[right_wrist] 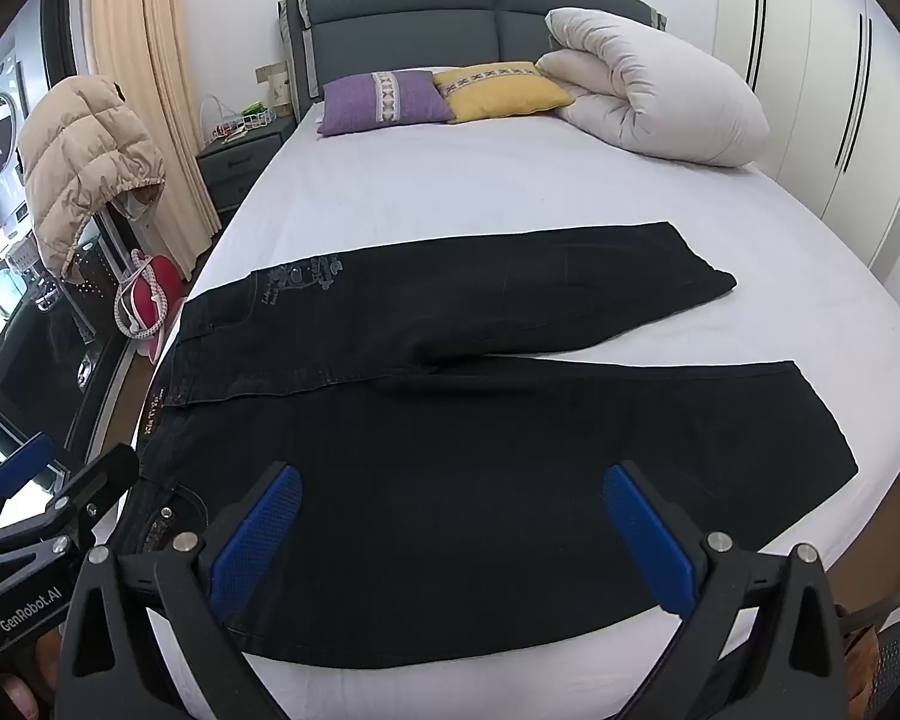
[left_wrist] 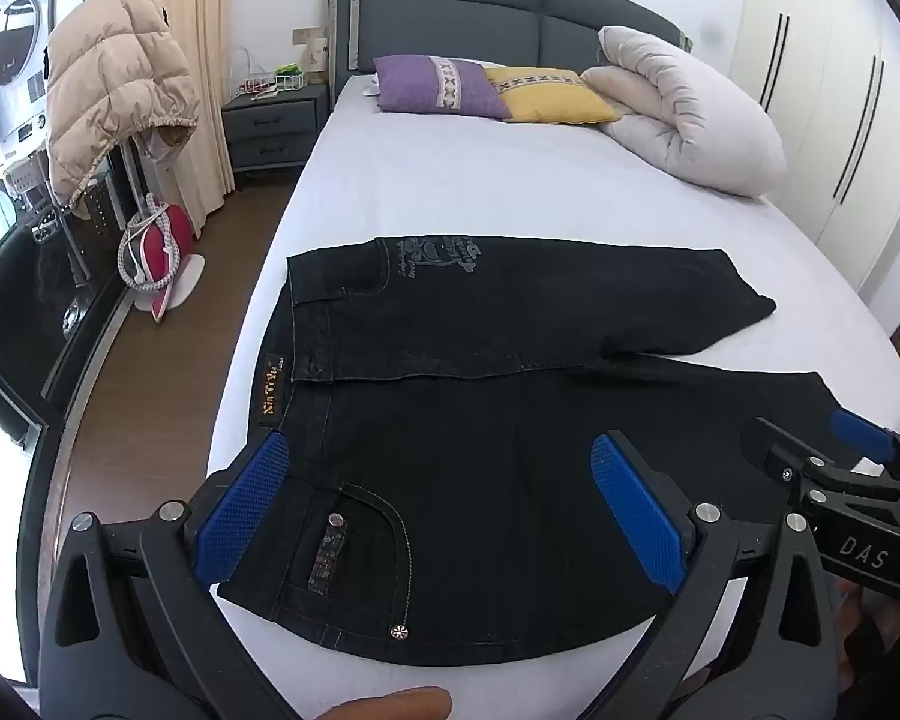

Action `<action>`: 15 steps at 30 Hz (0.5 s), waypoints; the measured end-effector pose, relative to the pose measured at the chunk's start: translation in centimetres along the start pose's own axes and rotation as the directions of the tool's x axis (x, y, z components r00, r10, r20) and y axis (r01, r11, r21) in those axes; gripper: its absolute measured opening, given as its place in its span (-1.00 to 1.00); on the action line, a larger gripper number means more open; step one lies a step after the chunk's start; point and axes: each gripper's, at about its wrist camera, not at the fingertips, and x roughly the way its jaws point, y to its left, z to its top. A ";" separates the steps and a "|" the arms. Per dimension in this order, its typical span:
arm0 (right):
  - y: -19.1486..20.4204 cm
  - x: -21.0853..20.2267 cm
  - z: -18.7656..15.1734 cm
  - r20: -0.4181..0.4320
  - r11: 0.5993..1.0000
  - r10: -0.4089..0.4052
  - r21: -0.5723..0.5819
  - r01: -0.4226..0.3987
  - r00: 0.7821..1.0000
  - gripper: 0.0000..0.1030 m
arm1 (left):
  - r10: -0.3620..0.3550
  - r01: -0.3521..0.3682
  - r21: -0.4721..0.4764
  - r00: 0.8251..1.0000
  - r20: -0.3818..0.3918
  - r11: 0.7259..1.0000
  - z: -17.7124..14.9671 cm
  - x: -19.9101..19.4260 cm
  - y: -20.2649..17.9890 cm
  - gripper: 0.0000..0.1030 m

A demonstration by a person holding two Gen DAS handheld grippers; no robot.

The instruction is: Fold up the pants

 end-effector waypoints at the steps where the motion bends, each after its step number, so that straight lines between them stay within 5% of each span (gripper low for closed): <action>1: 0.0 0.0 0.0 -0.001 1.000 0.000 0.001 0.000 1.000 1.00 | 0.002 -0.002 0.003 1.000 -0.004 1.000 0.0 0.0 0.0 1.00; 15: 0.2 -0.1 0.0 -0.007 1.000 0.007 0.004 -0.007 1.000 1.00 | 0.017 -0.017 0.015 1.000 -0.005 1.000 0.0 -0.1 -0.3 1.00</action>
